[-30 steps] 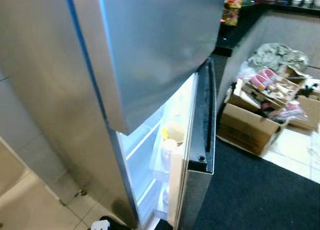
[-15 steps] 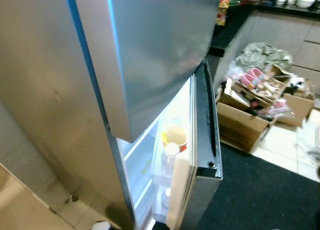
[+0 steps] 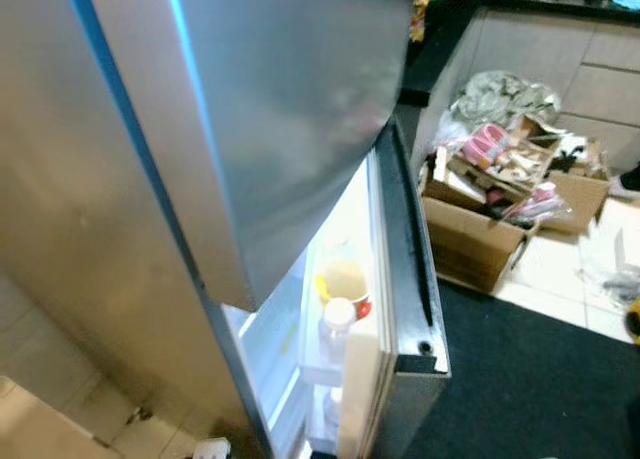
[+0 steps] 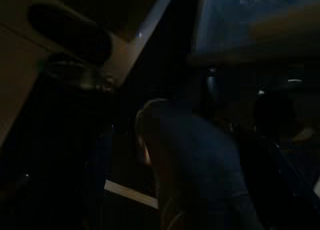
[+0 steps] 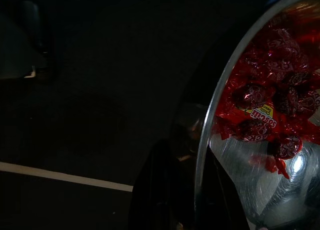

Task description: Restocking fridge

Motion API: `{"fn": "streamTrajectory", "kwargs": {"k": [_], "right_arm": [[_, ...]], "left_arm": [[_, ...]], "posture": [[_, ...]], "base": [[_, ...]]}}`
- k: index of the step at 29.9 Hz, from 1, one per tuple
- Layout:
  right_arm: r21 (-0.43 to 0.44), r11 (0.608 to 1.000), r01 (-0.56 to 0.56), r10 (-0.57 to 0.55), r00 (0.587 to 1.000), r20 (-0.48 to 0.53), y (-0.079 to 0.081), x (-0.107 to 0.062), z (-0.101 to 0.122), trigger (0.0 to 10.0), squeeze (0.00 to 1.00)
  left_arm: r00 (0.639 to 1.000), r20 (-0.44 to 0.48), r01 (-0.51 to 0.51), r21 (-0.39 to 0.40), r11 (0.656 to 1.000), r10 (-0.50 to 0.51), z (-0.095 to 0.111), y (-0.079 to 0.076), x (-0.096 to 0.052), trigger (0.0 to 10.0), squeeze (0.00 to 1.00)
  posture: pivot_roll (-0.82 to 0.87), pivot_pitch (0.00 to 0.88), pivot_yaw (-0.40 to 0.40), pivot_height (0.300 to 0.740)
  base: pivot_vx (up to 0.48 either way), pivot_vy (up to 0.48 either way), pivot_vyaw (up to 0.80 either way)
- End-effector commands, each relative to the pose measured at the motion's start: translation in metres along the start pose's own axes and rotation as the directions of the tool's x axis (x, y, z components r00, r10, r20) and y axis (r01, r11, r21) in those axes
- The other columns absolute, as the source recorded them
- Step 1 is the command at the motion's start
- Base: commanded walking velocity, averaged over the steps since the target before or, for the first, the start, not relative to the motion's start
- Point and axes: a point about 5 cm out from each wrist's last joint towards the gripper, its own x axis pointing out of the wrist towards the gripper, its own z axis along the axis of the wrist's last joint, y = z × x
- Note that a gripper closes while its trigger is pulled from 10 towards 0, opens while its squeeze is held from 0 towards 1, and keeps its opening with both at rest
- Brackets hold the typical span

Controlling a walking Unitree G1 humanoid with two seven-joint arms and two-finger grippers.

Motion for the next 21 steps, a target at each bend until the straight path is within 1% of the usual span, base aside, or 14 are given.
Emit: {"fn": "streamTrajectory", "kwargs": {"k": [1,9,11,21], "right_arm": [[0.001,1.0,0.002,-0.002,1.0,0.004,0.0001,0.0,-0.0007,10.0,0.0],[-0.003,1.0,-0.003,0.003,1.0,0.007,0.0009,0.0,-0.0008,10.0,0.0],[-0.004,1.0,-0.003,0.003,1.0,0.006,0.0009,0.0,-0.001,10.0,0.0],[-0.003,1.0,-0.005,0.005,1.0,0.003,0.0015,0.0001,-0.0036,10.0,0.0]], "left_arm": [[1.0,-0.015,0.001,0.007,1.0,-0.001,-0.0019,-0.0019,0.0007,10.0,0.0],[1.0,-0.019,0.002,0.015,1.0,-0.002,-0.0023,-0.0027,0.0011,10.0,0.0],[1.0,-0.021,0.001,0.016,1.0,-0.001,-0.0027,-0.003,0.0012,10.0,0.0],[1.0,-0.029,0.004,0.021,1.0,-0.003,-0.0046,-0.0047,0.0016,10.0,0.0]], "posture": [[-0.02,0.033,0.009,0.74],[-0.02,0.033,0.009,0.74],[-0.02,0.033,0.009,0.74],[-0.02,0.034,0.009,0.74]], "base": [[-0.311,0.0,0.0],[-0.335,0.0,0.0],[0.247,0.0,0.0],[-0.255,0.0,0.0]]}}
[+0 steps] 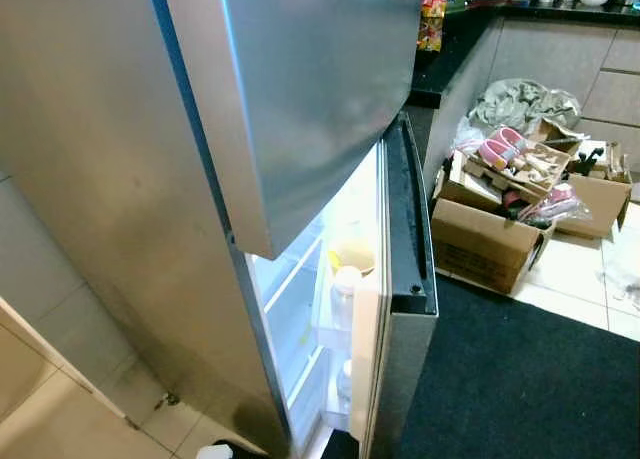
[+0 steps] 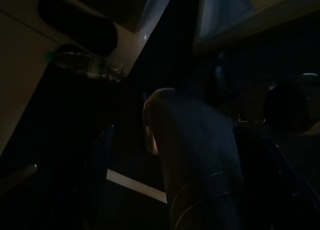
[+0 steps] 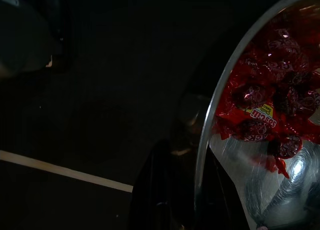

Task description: Restocking fridge

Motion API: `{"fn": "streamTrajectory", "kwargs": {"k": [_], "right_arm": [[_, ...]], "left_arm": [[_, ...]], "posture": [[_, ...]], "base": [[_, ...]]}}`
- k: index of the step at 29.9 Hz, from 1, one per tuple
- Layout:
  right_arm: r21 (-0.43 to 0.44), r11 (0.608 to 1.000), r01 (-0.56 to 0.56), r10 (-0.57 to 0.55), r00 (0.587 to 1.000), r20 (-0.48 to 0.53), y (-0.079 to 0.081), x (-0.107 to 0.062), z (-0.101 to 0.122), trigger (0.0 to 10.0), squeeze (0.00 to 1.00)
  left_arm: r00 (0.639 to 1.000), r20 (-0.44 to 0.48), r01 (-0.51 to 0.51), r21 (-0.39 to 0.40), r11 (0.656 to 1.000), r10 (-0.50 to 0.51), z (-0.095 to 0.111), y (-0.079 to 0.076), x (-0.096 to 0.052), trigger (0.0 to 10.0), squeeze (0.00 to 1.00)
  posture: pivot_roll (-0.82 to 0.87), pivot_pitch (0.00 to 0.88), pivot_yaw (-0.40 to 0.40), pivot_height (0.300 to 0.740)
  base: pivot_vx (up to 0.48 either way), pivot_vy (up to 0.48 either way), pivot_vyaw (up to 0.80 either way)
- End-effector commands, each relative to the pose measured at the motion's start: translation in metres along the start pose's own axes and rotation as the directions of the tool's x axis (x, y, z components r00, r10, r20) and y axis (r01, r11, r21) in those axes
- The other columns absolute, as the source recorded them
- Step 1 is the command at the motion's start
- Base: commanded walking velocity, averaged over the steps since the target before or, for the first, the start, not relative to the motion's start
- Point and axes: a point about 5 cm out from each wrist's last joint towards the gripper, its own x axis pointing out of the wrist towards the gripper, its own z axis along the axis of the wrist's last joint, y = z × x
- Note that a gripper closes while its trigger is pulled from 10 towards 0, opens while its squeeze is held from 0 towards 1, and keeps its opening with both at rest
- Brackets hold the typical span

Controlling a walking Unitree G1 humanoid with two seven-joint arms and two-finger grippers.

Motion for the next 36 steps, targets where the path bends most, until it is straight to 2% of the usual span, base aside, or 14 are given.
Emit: {"fn": "streamTrajectory", "kwargs": {"k": [1,33,36], "right_arm": [[-0.002,1.0,0.001,-0.001,1.0,0.009,-0.0005,0.0,0.0024,10.0,0.0],[-0.011,1.0,-0.002,0.002,1.0,0.007,-0.0012,0.0,-0.0003,10.0,0.0],[-0.012,1.0,-0.002,0.002,1.0,0.007,-0.0013,0.0,-0.0001,10.0,0.0]], "left_arm": [[1.0,-0.023,0.003,-0.009,1.0,-0.003,-0.0069,-0.0032,0.0001,10.0,0.0],[1.0,-0.022,0.003,-0.006,1.0,-0.004,-0.0074,-0.004,0.0004,10.0,0.0],[1.0,-0.02,-0.003,-0.001,1.0,0.003,-0.0063,-0.003,0.0003,10.0,0.0]], "posture": [[-0.02,0.034,0.009,0.74],[-0.02,0.032,0.006,0.74],[-0.02,0.032,0.006,0.74]], "base": [[-0.255,0.0,0.0],[-0.294,0.0,0.0],[0.0,0.0,0.0]]}}
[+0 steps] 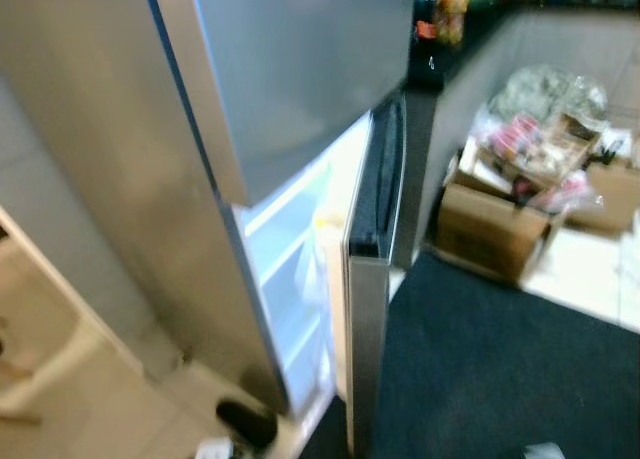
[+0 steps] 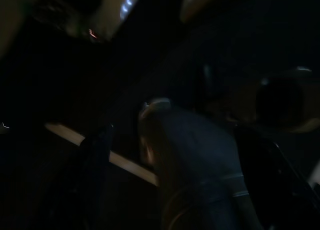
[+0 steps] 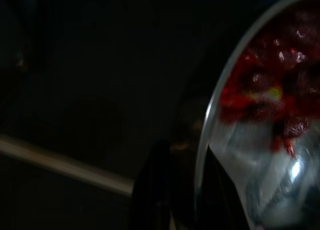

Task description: Restocking fridge

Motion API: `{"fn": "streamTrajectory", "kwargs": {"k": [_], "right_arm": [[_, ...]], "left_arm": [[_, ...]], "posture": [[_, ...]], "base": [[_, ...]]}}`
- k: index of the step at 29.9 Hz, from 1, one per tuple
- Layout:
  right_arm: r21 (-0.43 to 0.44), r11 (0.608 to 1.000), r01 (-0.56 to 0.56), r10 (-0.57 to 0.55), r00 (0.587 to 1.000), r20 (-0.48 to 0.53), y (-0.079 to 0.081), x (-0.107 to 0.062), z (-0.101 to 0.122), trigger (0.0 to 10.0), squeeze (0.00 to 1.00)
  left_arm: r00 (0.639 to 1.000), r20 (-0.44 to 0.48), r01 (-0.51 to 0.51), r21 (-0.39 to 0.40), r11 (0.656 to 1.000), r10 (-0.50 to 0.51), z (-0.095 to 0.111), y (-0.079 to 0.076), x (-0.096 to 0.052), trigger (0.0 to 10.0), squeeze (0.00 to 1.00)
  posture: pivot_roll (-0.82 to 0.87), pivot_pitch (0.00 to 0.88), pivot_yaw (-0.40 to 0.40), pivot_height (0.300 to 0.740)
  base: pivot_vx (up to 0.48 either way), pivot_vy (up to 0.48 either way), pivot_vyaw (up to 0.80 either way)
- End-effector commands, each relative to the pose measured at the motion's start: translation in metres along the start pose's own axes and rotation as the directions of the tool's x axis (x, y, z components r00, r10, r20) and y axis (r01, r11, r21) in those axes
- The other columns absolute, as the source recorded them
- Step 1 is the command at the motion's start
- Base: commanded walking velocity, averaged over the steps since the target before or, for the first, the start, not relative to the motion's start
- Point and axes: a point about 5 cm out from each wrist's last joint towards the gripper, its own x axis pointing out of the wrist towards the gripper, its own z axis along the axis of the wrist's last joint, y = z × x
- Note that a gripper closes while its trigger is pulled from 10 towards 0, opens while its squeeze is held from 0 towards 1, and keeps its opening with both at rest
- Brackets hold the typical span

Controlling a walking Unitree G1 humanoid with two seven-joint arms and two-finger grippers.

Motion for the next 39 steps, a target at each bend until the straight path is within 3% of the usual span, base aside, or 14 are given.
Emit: {"fn": "streamTrajectory", "kwargs": {"k": [1,3,22,29,35,37,39], "right_arm": [[-0.002,1.0,-0.007,0.007,1.0,0.002,0.004,0.0,0.0,10.0,0.0],[-0.003,1.0,-0.007,0.007,1.0,0.002,0.004,0.0,0.0,10.0,0.0],[-0.006,1.0,-0.017,0.017,1.0,0.001,0.005,0.0,0.0,10.0,0.0],[-0.007,1.0,-0.019,0.019,1.0,0.001,0.005,0.0,0.0,10.0,0.0],[-0.009,1.0,-0.023,0.023,1.0,-0.001,0.005,0.0,-0.002,10.0,0.0],[-0.011,1.0,-0.024,0.024,1.0,-0.001,0.006,0.0,-0.002,10.0,0.0],[-0.012,1.0,-0.025,0.025,1.0,-0.002,0.005,0.0,-0.002,10.0,0.0]], "left_arm": [[0.999,-0.036,-0.005,-0.001,1.0,0.005,-0.009,0.0,-0.002,10.0,0.0],[1.0,-0.011,-0.025,-0.038,0.999,0.024,-0.005,0.005,-0.003,10.0,0.0],[0.998,-0.029,-0.049,-0.026,0.998,0.048,-0.007,0.008,-0.004,10.0,0.0],[0.996,-0.008,-0.084,-0.02,0.996,0.083,-0.003,0.009,-0.003,10.0,0.0],[0.982,0.125,-0.135,-0.066,0.989,0.142,0.025,0.016,-0.002,10.0,0.0],[0.959,0.222,-0.152,-0.122,0.981,0.176,0.048,0.022,-0.002,10.0,0.0],[0.946,0.261,-0.159,-0.148,0.976,0.194,0.058,0.024,-0.003,10.0,0.0]], "posture": [[-0.02,0.032,0.006,0.74],[-0.02,0.032,0.006,0.74],[-0.03,0.038,0.002,0.74],[-0.03,0.037,0.002,0.74],[-0.03,0.037,0.003,0.74],[-0.03,0.037,0.003,0.74],[-0.03,0.041,0.0,0.74]], "base": [[0.0,0.0,0.0],[0.0,0.0,0.0],[0.0,-0.377,0.0],[0.0,0.0,0.0],[0.0,0.0,0.0],[0.0,0.0,0.0],[0.0,0.0,0.0]]}}
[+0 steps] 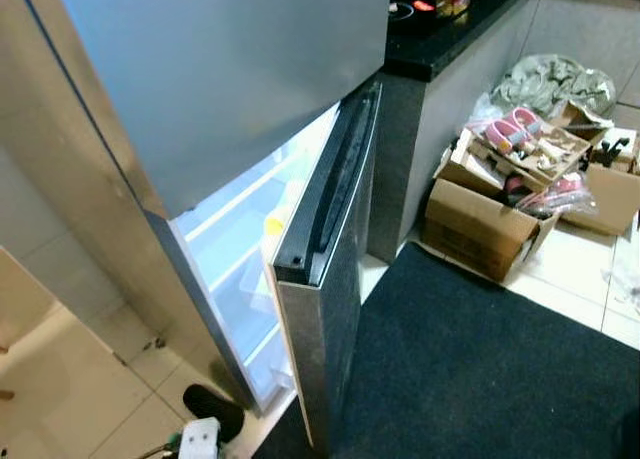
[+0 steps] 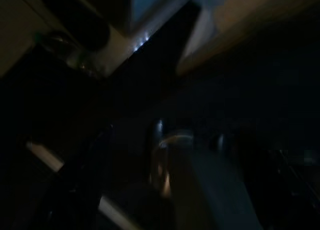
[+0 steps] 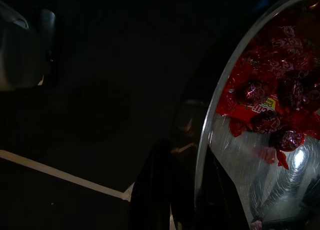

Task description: Restocking fridge

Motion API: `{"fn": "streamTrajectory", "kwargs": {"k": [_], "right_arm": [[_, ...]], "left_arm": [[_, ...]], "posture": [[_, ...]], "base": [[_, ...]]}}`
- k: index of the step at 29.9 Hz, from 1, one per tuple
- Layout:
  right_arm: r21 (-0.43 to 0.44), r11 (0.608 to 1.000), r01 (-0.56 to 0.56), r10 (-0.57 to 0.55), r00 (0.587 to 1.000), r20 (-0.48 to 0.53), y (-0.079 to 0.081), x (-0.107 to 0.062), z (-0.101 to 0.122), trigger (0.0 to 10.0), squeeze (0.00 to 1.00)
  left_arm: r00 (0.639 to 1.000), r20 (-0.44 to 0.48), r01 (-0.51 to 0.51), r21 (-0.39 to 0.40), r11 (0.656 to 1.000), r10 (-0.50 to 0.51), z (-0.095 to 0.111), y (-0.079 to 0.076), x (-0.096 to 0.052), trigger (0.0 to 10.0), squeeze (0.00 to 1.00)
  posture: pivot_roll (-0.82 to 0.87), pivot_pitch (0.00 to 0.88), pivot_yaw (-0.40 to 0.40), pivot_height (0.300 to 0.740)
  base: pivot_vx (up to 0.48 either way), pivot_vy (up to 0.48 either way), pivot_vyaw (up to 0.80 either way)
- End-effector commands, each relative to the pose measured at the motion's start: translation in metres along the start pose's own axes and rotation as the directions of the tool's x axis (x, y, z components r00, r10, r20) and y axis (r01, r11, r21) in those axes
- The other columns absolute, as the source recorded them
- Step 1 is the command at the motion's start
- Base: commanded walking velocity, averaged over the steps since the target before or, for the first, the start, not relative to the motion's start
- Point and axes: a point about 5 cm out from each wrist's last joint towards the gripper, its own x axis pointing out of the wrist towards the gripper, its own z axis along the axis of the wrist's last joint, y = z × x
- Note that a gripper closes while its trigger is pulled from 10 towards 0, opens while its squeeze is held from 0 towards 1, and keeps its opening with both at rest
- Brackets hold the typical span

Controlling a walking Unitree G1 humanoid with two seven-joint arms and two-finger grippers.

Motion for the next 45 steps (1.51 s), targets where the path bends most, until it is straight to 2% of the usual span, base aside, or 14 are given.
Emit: {"fn": "streamTrajectory", "kwargs": {"k": [1,8,9,11,12,19,20,22,23,24,31,34,40,45], "right_arm": [[-0.01,1.0,0.002,-0.002,1.0,-0.009,0.0,0.0,-0.003,10.0,0.0],[-0.014,1.0,0.002,-0.002,1.0,-0.007,-0.001,0.0,-0.003,10.0,0.0],[-0.014,1.0,0.002,-0.002,1.0,-0.006,-0.001,0.0,-0.003,10.0,0.0],[-0.014,1.0,0.002,-0.002,1.0,-0.006,-0.001,0.0,-0.003,10.0,0.0],[-0.014,1.0,0.001,-0.001,1.0,-0.006,0.0,0.0,-0.003,10.0,0.0],[-0.017,1.0,-0.003,0.002,1.0,-0.008,0.001,0.0,-0.003,10.0,0.0],[-0.018,1.0,-0.003,0.002,1.0,-0.008,0.001,0.0,-0.003,10.0,0.0],[-0.018,1.0,-0.002,0.002,1.0,-0.008,0.001,0.0,-0.003,10.0,0.0],[-0.018,1.0,-0.002,0.002,1.0,-0.008,0.001,0.0,-0.003,10.0,0.0],[-0.018,1.0,-0.002,0.002,1.0,-0.008,0.001,0.0,-0.003,10.0,0.0],[-0.016,1.0,0.002,-0.002,1.0,-0.007,0.0,0.0,-0.003,10.0,0.0],[-0.019,1.0,0.001,-0.001,1.0,-0.008,0.0,0.0,-0.003,10.0,0.0],[-0.019,1.0,0.0,0.0,1.0,-0.007,0.001,0.0,-0.003,10.0,0.0],[-0.016,1.0,0.0,0.0,1.0,-0.007,0.002,0.0,-0.004,10.0,0.0]], "left_arm": [[0.988,0.149,-0.029,-0.118,0.993,0.047,0.032,0.01,0.003,10.0,0.0],[0.893,0.37,0.348,-0.206,0.915,-0.256,0.088,-0.036,0.017,10.0,0.0],[0.858,0.384,0.43,-0.17,0.887,-0.342,0.094,-0.052,0.019,6.5,0.0],[0.832,0.391,0.479,-0.146,0.866,-0.394,0.098,-0.062,0.02,6.5,0.0],[0.81,0.398,0.516,-0.132,0.847,-0.431,0.102,-0.071,0.02,0.0,0.0],[0.687,0.422,0.675,-0.068,0.735,-0.592,0.118,-0.115,0.021,0.6,0.0],[0.667,0.414,0.697,-0.052,0.715,-0.62,0.119,-0.122,0.02,6.1,0.0],[0.653,0.409,0.711,-0.041,0.702,-0.637,0.119,-0.126,0.02,6.1,0.0],[0.631,0.398,0.733,-0.026,0.68,-0.666,0.118,-0.132,0.019,10.0,0.0],[0.631,0.398,0.733,-0.026,0.68,-0.666,0.118,-0.132,0.019,10.0,0.0],[0.275,0.309,0.946,0.084,0.314,-0.91,0.11,-0.209,-0.004,10.0,0.0],[0.186,0.286,0.969,0.102,0.223,-0.94,0.108,-0.227,-0.013,10.0,0.0],[0.243,0.213,0.96,0.089,0.266,-0.946,0.09,-0.222,-0.008,10.0,0.0],[0.554,0.128,0.824,0.06,0.564,-0.823,0.069,-0.161,0.012,10.0,0.0]], "posture": [[-0.03,0.041,-0.001,0.74],[-0.02,0.042,-0.003,0.74],[-0.03,0.043,-0.001,0.74],[-0.03,0.043,-0.001,0.74],[-0.03,0.043,0.0,0.74],[-0.03,0.044,0.0,0.74],[-0.03,0.044,0.0,0.74],[-0.03,0.044,0.0,0.74],[-0.04,0.045,0.001,0.74],[-0.04,0.045,0.001,0.74],[-0.04,0.045,0.003,0.74],[-0.04,0.045,0.003,0.74],[-0.04,0.042,0.009,0.74],[-0.03,0.044,0.013,0.74]], "base": [[0.0,0.0,0.0],[0.0,0.0,0.0],[0.0,0.0,0.0],[0.0,0.0,0.0],[0.0,0.0,0.0],[0.0,0.0,0.0],[0.0,0.0,0.0],[0.0,0.0,0.0],[0.0,0.0,0.0],[0.0,0.0,0.0],[0.0,0.0,0.0],[0.0,0.0,0.0],[0.0,0.0,0.0],[0.0,0.0,0.0]]}}
